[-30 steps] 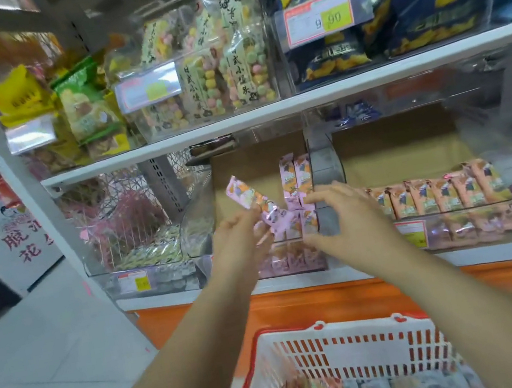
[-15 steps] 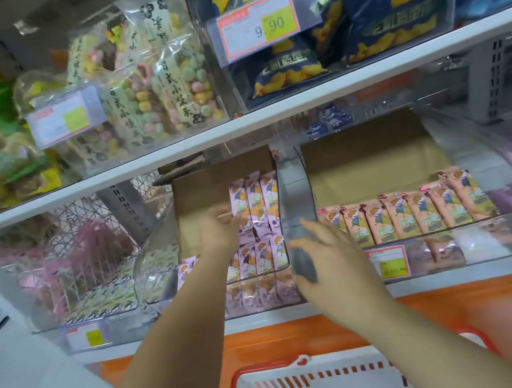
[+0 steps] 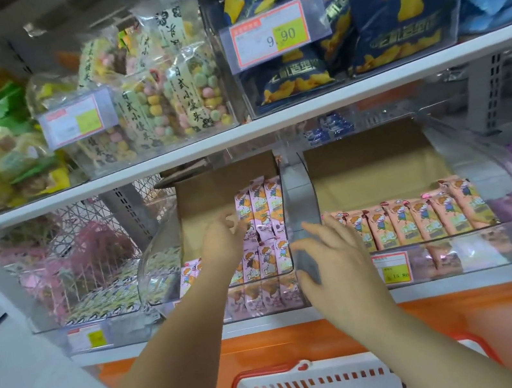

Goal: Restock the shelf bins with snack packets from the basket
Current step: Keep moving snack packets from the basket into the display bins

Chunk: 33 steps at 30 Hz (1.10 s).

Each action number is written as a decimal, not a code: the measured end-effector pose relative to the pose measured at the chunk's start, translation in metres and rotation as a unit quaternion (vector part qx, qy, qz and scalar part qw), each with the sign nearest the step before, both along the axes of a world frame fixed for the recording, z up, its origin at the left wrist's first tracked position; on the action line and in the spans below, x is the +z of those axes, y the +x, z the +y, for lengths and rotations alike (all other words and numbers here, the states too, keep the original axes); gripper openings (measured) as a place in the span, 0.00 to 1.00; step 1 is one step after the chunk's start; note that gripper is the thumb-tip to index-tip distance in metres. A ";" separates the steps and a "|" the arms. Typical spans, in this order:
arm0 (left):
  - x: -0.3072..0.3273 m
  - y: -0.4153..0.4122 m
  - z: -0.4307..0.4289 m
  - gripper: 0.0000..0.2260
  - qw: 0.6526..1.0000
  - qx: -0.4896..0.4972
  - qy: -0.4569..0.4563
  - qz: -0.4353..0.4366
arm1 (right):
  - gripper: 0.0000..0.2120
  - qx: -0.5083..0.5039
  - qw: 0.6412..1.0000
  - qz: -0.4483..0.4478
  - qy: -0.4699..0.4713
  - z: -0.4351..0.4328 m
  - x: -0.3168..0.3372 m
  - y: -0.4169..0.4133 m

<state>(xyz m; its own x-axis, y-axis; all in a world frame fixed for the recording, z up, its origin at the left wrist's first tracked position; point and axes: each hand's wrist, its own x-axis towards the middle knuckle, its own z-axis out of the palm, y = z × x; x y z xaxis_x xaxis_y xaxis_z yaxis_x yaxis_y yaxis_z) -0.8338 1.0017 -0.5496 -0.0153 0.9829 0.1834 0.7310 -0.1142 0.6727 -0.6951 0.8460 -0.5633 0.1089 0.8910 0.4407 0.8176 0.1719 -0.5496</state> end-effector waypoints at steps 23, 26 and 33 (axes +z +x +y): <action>-0.056 -0.060 -0.140 0.15 0.950 -0.175 0.255 0.044 | 0.13 0.183 0.967 -0.146 -0.095 -0.035 -0.045 -0.013; -0.109 -0.090 -0.170 0.13 0.972 -0.124 0.201 0.005 | 0.13 0.171 0.950 -0.161 -0.205 -0.042 -0.086 -0.018; -0.222 -0.150 -0.192 0.17 0.987 -0.070 -0.019 0.143 | 0.13 0.153 0.898 -0.113 -0.396 -0.048 -0.183 -0.042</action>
